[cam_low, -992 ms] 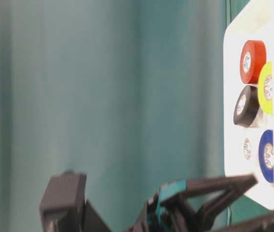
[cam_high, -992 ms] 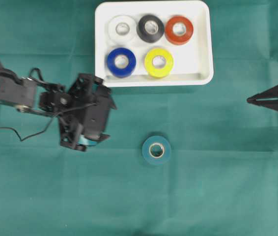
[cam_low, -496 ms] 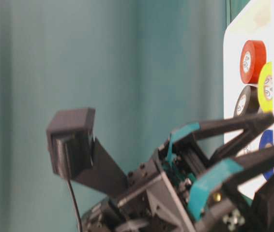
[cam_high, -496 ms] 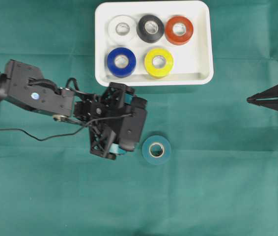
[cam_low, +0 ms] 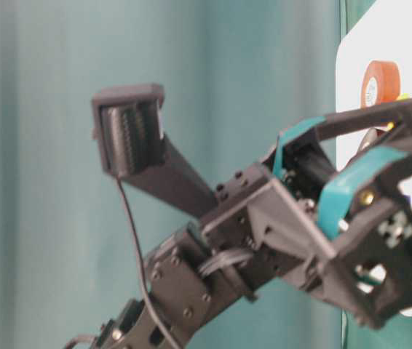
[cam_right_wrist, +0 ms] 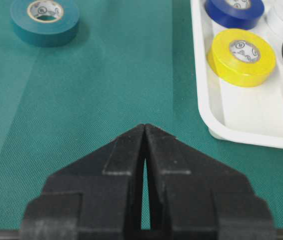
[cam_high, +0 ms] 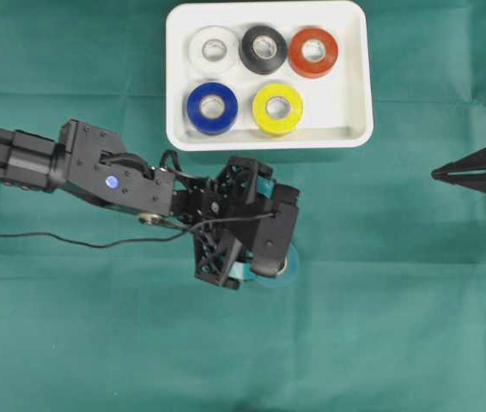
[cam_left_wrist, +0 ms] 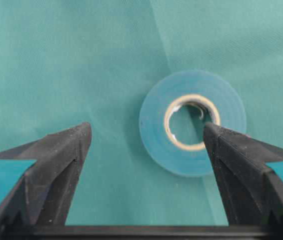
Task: Put the tape into the white case with the left arm.
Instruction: 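Move the left gripper right and down toward the teal tape roll, then insert the left gripper into the teal roll's hole and close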
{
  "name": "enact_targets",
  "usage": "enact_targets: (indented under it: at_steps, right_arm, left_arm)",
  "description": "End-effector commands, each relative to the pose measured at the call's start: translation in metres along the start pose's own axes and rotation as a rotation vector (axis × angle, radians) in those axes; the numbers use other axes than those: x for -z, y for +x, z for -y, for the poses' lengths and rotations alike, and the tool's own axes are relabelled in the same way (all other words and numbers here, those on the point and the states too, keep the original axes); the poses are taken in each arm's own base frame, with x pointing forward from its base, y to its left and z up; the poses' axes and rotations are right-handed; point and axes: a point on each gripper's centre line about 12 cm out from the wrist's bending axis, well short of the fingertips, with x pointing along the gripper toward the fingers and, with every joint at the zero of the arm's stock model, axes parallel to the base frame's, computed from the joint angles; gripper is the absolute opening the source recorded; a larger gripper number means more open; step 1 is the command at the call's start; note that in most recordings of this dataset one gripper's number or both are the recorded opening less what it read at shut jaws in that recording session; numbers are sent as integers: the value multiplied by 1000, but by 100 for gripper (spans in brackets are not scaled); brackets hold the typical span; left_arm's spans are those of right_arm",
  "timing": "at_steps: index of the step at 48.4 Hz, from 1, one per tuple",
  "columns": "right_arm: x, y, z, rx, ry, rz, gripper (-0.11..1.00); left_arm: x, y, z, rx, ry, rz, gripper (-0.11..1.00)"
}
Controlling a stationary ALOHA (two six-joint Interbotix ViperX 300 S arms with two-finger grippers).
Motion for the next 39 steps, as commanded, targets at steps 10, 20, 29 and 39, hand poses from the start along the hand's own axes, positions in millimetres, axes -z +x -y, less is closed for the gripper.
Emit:
enact_targets:
  at_steps: [10, 20, 29, 39]
  right_arm:
    - [-5, 1, 0, 1, 1, 12, -9]
    - [-6, 1, 0, 0, 0, 12, -9]
    - [-4, 1, 0, 0, 0, 11, -9]
    - [-4, 1, 0, 0, 2, 11, -9]
  left_arm:
    - [-7, 12, -1, -2, 10, 9, 90]
    - [1, 25, -6, -7, 3, -12, 90]
    - [9, 39, -8, -6, 3, -40, 90]
    - [10, 45, -9, -6, 2, -45, 90]
